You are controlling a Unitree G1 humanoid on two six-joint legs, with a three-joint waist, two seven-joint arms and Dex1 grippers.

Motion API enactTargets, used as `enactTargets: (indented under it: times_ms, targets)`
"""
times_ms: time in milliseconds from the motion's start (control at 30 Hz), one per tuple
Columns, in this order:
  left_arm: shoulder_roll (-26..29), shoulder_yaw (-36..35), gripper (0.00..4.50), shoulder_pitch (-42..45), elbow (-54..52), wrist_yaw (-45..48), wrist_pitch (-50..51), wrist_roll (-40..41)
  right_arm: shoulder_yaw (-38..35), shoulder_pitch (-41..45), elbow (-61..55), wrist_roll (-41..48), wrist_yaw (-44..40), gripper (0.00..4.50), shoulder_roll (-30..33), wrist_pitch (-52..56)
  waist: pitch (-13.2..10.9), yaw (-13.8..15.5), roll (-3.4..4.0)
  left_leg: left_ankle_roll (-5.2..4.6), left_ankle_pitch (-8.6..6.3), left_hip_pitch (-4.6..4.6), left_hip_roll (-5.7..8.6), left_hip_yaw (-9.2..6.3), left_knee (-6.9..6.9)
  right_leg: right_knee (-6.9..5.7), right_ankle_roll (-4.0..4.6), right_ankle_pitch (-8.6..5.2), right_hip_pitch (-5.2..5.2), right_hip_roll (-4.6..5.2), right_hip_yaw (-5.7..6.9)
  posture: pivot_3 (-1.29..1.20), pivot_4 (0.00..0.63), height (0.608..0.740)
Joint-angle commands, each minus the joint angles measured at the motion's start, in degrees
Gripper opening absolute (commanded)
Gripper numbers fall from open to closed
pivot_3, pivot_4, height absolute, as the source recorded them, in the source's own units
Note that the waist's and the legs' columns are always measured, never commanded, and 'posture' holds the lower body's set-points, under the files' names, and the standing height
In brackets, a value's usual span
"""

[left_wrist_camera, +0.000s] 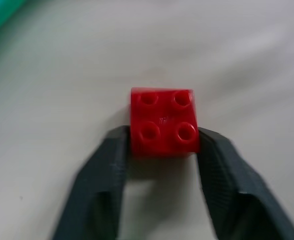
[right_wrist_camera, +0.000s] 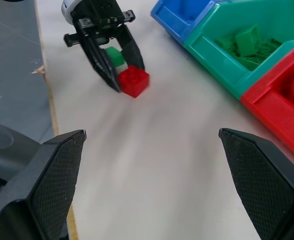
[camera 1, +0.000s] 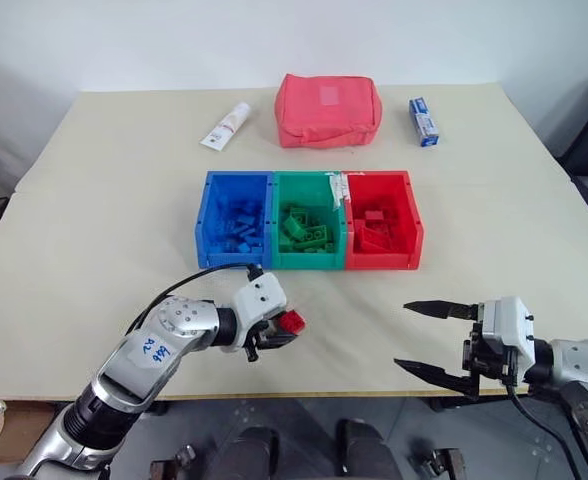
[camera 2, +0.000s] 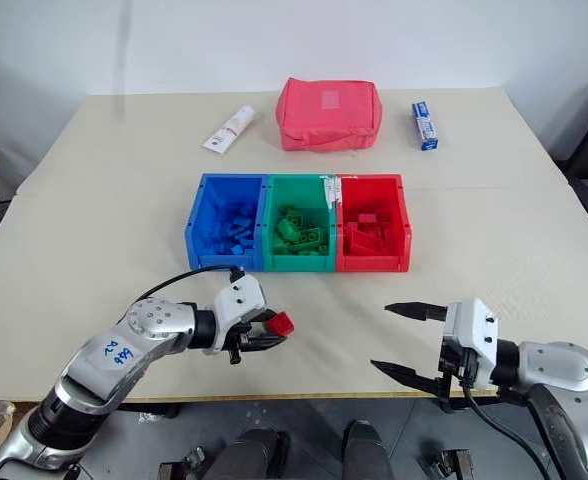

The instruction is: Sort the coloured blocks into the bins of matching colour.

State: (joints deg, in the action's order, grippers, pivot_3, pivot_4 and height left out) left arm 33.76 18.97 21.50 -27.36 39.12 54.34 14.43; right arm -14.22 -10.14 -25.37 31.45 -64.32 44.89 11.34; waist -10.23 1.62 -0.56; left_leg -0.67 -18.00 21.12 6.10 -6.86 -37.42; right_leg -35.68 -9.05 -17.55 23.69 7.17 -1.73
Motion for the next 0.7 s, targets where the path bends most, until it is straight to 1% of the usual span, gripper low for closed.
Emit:
enactTargets:
  times_ms: [33, 100, 133, 233, 267, 333, 367, 467, 533, 600, 667, 700]
  targets:
    - [-1.83, -0.77, 1.46, 1.6, 2.08, 1.24, -2.38, 1.5, -2.02, -0.85, -2.04, 0.24, 0.92, 4.5, 0.25, -0.77, 0.0, 0.11, 0.0, 0.0, 0.0, 0.0, 0.0, 0.0, -0.01, 0.0, 0.0, 0.0, 0.0, 0.0, 0.01, 0.0, 0.15, 0.74]
    - [-3.16, -2.08, 1.46, 3.04, 3.59, 1.39, -3.42, 2.23, -2.7, -1.58, -2.29, 0.23, 1.93, 4.5, -0.34, -1.19, 0.0, 0.3, -0.01, -0.01, 0.0, 0.02, 0.02, -0.02, -0.04, 0.01, -0.02, 0.01, -0.02, 0.01, 0.02, 0.0, 0.15, 0.74]
    - [-4.08, -2.88, 1.46, 3.98, 4.39, 2.44, -5.48, 3.08, -3.37, -2.04, -2.36, 0.21, 2.77, 4.5, -0.81, -1.52, -0.01, 0.35, -0.02, -0.01, 0.0, 0.05, 0.03, -0.04, -0.07, 0.01, -0.03, 0.02, -0.01, 0.01, 0.03, 0.0, 0.15, 0.74]
    - [-8.58, -5.12, 1.46, 8.19, 8.59, 1.16, -9.79, 3.31, -6.02, -3.35, -2.56, 0.61, 6.89, 4.5, -3.38, -1.75, -0.01, 0.65, -0.02, -0.01, 0.0, 0.08, 0.03, -0.04, -0.11, 0.03, -0.06, 0.03, -0.01, 0.0, 0.04, 0.0, 0.15, 0.74]
    - [-11.31, -5.44, 1.46, 10.8, 11.71, -1.12, -12.73, 1.81, -7.23, -3.6, -2.9, 1.29, 9.68, 4.5, -5.23, -1.26, -0.02, 0.93, -0.03, -0.01, 0.0, 0.07, 0.04, -0.04, -0.13, 0.02, -0.07, 0.04, -0.03, 0.01, 0.05, 0.0, 0.15, 0.74]
    - [-16.85, -5.35, 1.46, 16.22, 18.65, -4.77, -20.83, -1.44, -9.26, -3.82, -3.61, 2.22, 14.86, 4.5, -8.67, -0.62, -0.02, 1.5, -0.04, -0.01, 0.0, 0.07, 0.04, -0.05, -0.22, 0.04, -0.12, 0.06, -0.06, -0.01, 0.06, 0.0, 0.15, 0.74]
    - [-19.16, -5.18, 1.46, 18.68, 21.87, -6.57, -23.3, -2.91, -9.99, -3.91, -3.9, 2.34, 16.71, 4.5, -9.94, -0.53, -0.03, 1.63, -0.05, -0.01, 0.01, 0.09, 0.06, -0.07, -0.26, 0.05, -0.15, 0.08, -0.09, -0.01, 0.07, 0.0, 0.15, 0.74]
    - [-26.38, -5.35, 1.46, 26.38, 34.54, -9.9, -30.37, -5.23, -10.82, -4.19, -4.92, 1.46, 20.44, 4.5, -11.8, -0.23, -0.03, 1.63, -0.05, -0.08, -0.01, 0.13, 0.16, -0.01, -0.34, 0.1, -0.28, 0.16, -0.12, 0.02, 0.01, 0.0, 0.15, 0.74]
    - [-28.27, -5.42, 1.46, 28.85, 39.53, -10.18, -34.0, -6.46, -10.7, -4.35, -5.47, 1.24, 21.57, 4.5, -11.98, -0.15, -0.03, 1.36, -0.05, -0.17, -0.04, 0.17, 0.18, 0.05, -0.36, 0.16, -0.35, 0.19, -0.12, 0.03, -0.02, 0.0, 0.15, 0.74]
    - [-31.96, -5.6, 1.46, 35.83, 53.1, -10.77, -41.19, -8.31, -10.19, -4.76, -6.28, 0.97, 22.36, 4.5, -12.13, -0.57, -0.05, 1.17, -0.09, -0.22, -0.07, 0.15, 0.13, 0.23, -0.33, 0.15, -0.36, 0.19, -0.04, 0.01, -0.14, 0.0, 0.15, 0.74]
    - [-33.83, -5.81, 1.46, 41.1, 63.79, -10.99, -45.89, -10.02, -9.71, -5.36, -7.67, 0.79, 23.17, 4.5, -12.3, -0.72, -0.08, 1.38, -0.14, -0.21, -0.06, 0.18, 0.13, 0.24, -0.39, 0.15, -0.37, 0.2, -0.02, -0.02, -0.12, 0.0, 0.15, 0.74]
    - [-33.99, -6.1, 1.81, 42.53, 66.8, -10.92, -47.34, -10.53, -9.57, -5.48, -8.14, 0.78, 23.47, 4.5, -12.35, -0.75, -0.08, 1.27, -0.14, -0.21, -0.06, 0.19, 0.13, 0.26, -0.42, 0.15, -0.38, 0.21, -0.02, -0.03, -0.11, 0.0, 0.15, 0.74]
